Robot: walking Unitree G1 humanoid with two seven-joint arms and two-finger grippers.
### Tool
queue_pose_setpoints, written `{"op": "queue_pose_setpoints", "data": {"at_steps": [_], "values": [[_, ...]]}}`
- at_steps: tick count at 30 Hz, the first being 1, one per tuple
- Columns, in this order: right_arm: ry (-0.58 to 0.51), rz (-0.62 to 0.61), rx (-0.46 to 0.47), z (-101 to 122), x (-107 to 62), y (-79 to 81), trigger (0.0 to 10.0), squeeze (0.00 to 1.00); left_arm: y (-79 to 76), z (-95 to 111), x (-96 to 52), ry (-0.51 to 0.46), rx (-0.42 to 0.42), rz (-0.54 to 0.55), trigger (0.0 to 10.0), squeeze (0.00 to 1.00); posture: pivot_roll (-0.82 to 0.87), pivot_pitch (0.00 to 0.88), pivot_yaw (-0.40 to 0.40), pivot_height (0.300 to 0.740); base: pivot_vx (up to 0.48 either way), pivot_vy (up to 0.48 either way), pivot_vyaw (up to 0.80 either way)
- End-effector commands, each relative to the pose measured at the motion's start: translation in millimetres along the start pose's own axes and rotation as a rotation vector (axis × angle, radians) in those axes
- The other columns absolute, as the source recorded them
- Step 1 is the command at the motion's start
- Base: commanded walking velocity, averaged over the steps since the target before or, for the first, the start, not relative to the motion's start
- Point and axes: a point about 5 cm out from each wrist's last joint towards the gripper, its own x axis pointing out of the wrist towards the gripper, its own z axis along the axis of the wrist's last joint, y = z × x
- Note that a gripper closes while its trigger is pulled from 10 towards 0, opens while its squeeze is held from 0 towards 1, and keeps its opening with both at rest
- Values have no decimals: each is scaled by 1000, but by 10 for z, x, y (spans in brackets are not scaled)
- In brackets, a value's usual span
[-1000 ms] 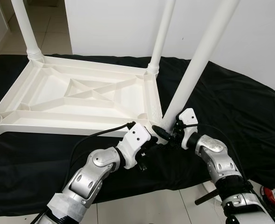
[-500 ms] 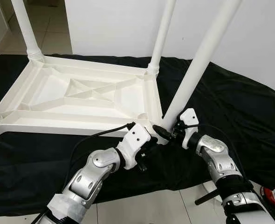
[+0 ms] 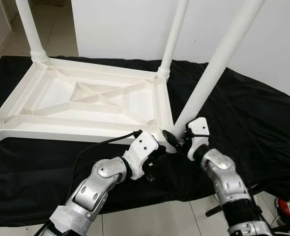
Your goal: Building children table
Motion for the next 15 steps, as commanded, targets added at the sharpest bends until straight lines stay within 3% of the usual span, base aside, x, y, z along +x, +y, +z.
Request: {"op": "queue_pose_setpoints", "data": {"at_steps": [1,3,4,5,6,11,15], "values": [[78,-64,34,-154,-64,21,10000,0,-45,-8,16,4,-2,-26,10000,0,47,55,-118,740,0,0,0],[72,-104,43,-148,-75,43,10000,0,-44,-10,16,5,-1,-28,10000,0,47,55,-118,740,0,0,0],[60,-266,62,-138,-109,86,10000,0,-44,-12,16,7,2,-33,10000,0,45,53,-117,740,0,0,0],[60,-266,62,-138,-109,86,10000,0,-44,-12,16,7,2,-33,10000,0,45,53,-117,740,0,0,0],[60,-358,78,-124,-135,129,10000,0,-48,-15,15,8,2,-34,10000,0,48,51,-119,740,0,0,0],[49,-375,99,-48,-112,245,10000,0,-55,-14,6,7,2,-41,10000,0,53,47,-122,740,0,0,0],[54,-396,101,-44,-127,206,10000,0,-59,-21,5,11,-1,-43,10000,0,52,45,-119,740,0,0,0]]}}
